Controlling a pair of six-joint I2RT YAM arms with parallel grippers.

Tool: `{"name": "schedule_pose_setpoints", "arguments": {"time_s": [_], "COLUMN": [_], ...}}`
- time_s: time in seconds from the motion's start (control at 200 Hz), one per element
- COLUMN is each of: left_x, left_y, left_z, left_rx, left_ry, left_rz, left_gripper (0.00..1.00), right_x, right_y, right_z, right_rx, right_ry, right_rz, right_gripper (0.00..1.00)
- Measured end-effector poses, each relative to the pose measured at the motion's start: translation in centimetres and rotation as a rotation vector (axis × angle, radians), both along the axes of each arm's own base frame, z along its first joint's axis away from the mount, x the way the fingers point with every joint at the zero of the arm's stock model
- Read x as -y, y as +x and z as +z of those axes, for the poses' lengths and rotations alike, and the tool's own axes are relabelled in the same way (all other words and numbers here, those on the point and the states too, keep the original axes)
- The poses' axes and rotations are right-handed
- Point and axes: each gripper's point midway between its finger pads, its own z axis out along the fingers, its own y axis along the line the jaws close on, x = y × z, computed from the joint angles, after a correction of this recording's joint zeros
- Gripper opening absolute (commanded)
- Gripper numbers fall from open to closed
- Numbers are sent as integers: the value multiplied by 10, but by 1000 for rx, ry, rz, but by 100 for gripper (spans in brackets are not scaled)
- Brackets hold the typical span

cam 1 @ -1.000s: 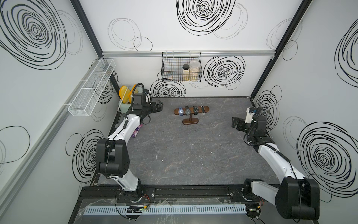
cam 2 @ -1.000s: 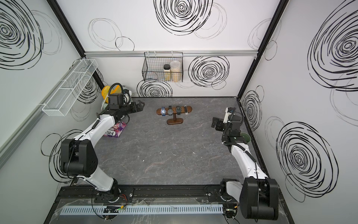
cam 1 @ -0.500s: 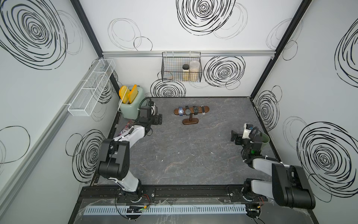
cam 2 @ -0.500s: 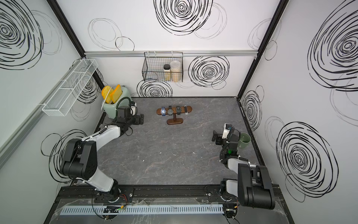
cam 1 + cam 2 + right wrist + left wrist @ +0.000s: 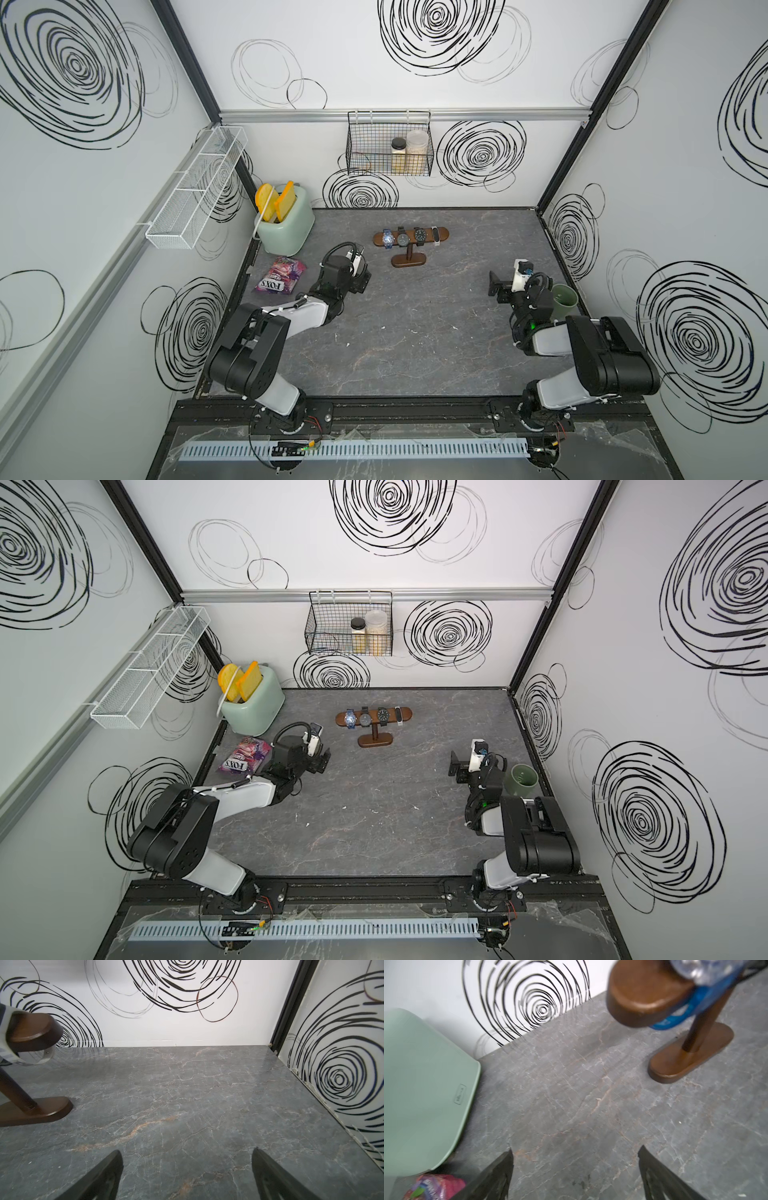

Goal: Place watch on stand
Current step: Reset both arms

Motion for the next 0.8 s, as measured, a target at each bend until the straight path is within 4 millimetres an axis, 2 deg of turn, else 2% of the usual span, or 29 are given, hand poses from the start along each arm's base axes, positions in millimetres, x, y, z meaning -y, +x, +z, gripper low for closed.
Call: {"name": "schedule_pose_setpoints", "arguments": {"time_s": [0.07,0.145,0.235,0.345,0.54,0.69,0.8], "left_x": [-13,-38,-72,-100,-95,-109,-103], "left_y": [2,1,-1,-11,-42,-58,-56], "left_z": [25,51,62,46,-3,-18,-21], "left_rx": [74,160,196,179,117,168,176], "left_ry": [-43,-104,-172,-240,-252,-301,-307], "left_rz": [28,84,160,229,224,254,232], "left_gripper": [97,97,97,97,97,97,97], "right_x": [2,3,5,5,6,7,7], "right_y": [0,0,0,0,-1,-1,-1], "right_z": [-1,-2,-2,-2,-3,-3,-3], "right_rx": [-4,-10,-10,-10,-11,-11,-11], "right_ry": [-3,-5,-8,-11,-15,-16,-17], "right_rz": [-14,-24,-35,-43,-55,-63,-65], "right_gripper": [98,98,98,98,98,98,98]}}
